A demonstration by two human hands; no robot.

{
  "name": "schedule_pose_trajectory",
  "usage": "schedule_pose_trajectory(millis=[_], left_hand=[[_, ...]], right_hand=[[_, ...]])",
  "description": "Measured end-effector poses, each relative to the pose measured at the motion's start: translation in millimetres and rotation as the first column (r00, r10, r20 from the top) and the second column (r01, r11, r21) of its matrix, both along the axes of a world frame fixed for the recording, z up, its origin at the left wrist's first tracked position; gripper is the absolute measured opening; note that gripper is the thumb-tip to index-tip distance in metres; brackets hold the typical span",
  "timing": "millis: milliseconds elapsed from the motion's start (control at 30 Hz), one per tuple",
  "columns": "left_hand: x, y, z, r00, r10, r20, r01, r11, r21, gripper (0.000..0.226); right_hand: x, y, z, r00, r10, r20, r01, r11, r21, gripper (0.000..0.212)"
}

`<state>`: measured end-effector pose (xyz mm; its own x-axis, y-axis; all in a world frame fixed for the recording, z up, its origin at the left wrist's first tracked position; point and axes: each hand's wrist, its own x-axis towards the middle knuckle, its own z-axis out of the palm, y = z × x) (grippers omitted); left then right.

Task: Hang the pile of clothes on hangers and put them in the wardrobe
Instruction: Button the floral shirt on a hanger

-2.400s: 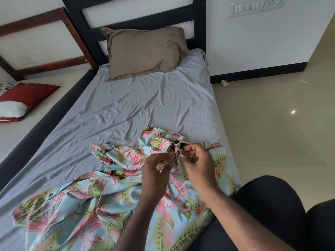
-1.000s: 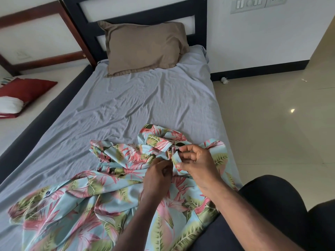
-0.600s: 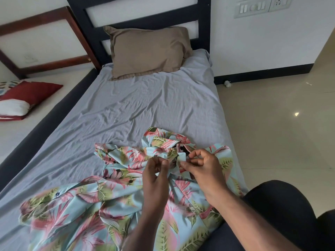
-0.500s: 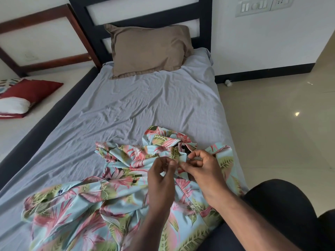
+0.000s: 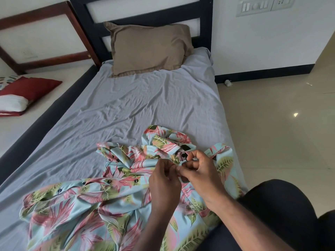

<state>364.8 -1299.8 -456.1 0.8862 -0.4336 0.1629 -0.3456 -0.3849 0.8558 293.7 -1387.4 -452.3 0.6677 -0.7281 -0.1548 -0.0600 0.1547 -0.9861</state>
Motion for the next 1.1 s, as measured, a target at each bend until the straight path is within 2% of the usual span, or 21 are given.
schedule_pose_trajectory(millis=[133,300,367,533,733,900,1100], left_hand=[[-1,-2,1,0.995,-0.041,0.092,0.039,0.999,0.024,0.017],[2,1,13,0.999,0.013,-0.033,-0.018,0.985,-0.169,0.011],[5,1,17,0.998,0.031,-0.06,-0.043,0.979,-0.198,0.01],[-4,1,22,0.989,0.041,-0.141,-0.063,0.986,-0.152,0.011],[-4,0,24,0.976,0.177,-0.124,-0.193,0.972,-0.133,0.018],[-9,-2,24,0.981,0.15,-0.122,-0.166,0.976,-0.14,0.012],[-15,-2,23,0.988,0.11,-0.106,-0.122,0.986,-0.115,0.019]], right_hand=[[1,1,0,0.999,-0.021,0.045,0.021,1.0,-0.005,0.029],[1,1,7,0.99,-0.064,0.128,0.075,0.994,-0.083,0.026],[2,1,9,0.986,-0.063,0.157,0.083,0.989,-0.125,0.027],[0,4,9,0.986,-0.058,0.157,0.09,0.974,-0.207,0.028],[-3,6,12,0.981,-0.075,0.177,0.113,0.97,-0.214,0.03],[0,8,7,0.986,-0.075,0.15,0.112,0.96,-0.256,0.033],[-1,6,8,0.983,-0.095,0.158,0.136,0.952,-0.276,0.032]])
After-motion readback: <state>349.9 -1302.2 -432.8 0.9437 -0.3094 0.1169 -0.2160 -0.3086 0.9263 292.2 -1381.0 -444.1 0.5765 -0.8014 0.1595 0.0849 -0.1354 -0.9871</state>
